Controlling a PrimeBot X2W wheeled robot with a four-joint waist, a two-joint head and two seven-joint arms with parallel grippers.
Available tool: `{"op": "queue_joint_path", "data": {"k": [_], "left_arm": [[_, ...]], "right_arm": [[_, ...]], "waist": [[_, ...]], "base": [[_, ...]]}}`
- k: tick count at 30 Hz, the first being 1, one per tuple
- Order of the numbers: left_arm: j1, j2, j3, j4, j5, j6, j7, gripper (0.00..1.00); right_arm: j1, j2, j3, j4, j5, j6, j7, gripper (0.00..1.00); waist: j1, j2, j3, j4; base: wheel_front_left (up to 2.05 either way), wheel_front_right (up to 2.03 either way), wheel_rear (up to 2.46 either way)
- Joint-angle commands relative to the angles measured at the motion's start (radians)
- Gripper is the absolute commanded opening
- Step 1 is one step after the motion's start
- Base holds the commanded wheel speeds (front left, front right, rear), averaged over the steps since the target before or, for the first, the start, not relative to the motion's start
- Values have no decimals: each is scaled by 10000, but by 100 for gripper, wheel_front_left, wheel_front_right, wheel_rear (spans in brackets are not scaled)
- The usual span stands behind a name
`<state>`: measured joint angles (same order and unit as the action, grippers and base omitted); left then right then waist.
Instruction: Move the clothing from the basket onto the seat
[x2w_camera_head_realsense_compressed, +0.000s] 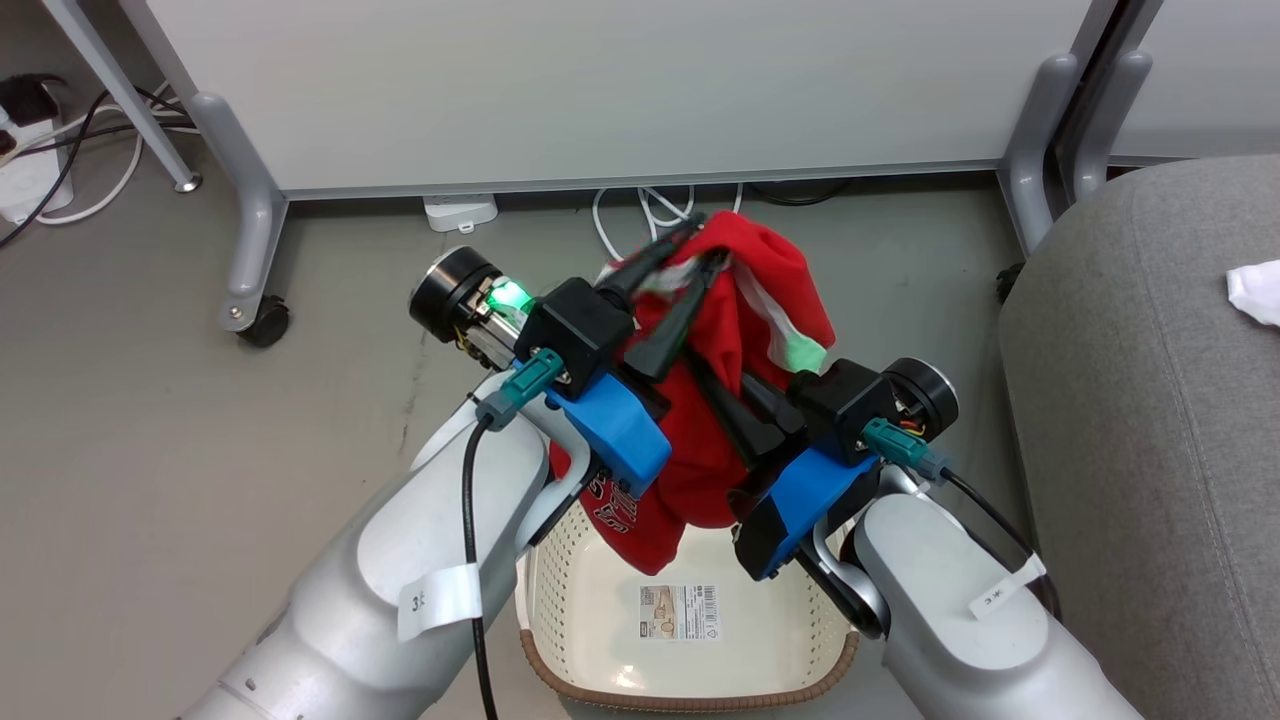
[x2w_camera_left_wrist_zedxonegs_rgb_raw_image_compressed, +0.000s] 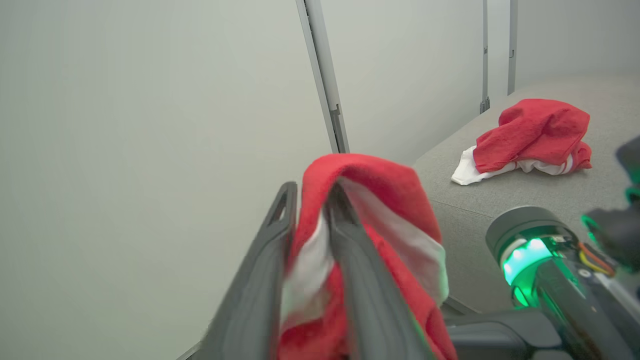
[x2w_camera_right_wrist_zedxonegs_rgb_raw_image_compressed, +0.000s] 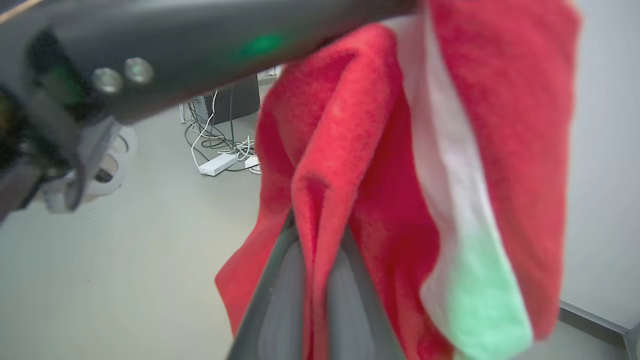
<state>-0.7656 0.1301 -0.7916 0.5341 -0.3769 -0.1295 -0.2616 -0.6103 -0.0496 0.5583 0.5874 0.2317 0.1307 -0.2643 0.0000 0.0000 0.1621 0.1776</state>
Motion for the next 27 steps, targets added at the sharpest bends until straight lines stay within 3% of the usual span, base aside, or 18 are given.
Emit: {"op": "queue_joint_path", "data": {"k": [1, 16, 27], "left_arm": [[27, 11, 63, -7, 89, -15, -51, 100], [120, 56, 298, -220, 332, -15, -51, 100], [507, 306, 782, -775, 681, -15, -50, 100]], "right_arm": [[110, -14, -18, -40, 38, 1, 0, 0], [168, -14, -334, -164, 101, 1, 0, 0], [259, -17, -1375, -752, -385, 1, 0, 0]], "waist": [[0, 0, 9, 5], [0, 0, 77, -121], [0, 0, 665, -1033]], "base": [[0, 0, 0], [0, 0, 0], [0, 0, 0]]}}
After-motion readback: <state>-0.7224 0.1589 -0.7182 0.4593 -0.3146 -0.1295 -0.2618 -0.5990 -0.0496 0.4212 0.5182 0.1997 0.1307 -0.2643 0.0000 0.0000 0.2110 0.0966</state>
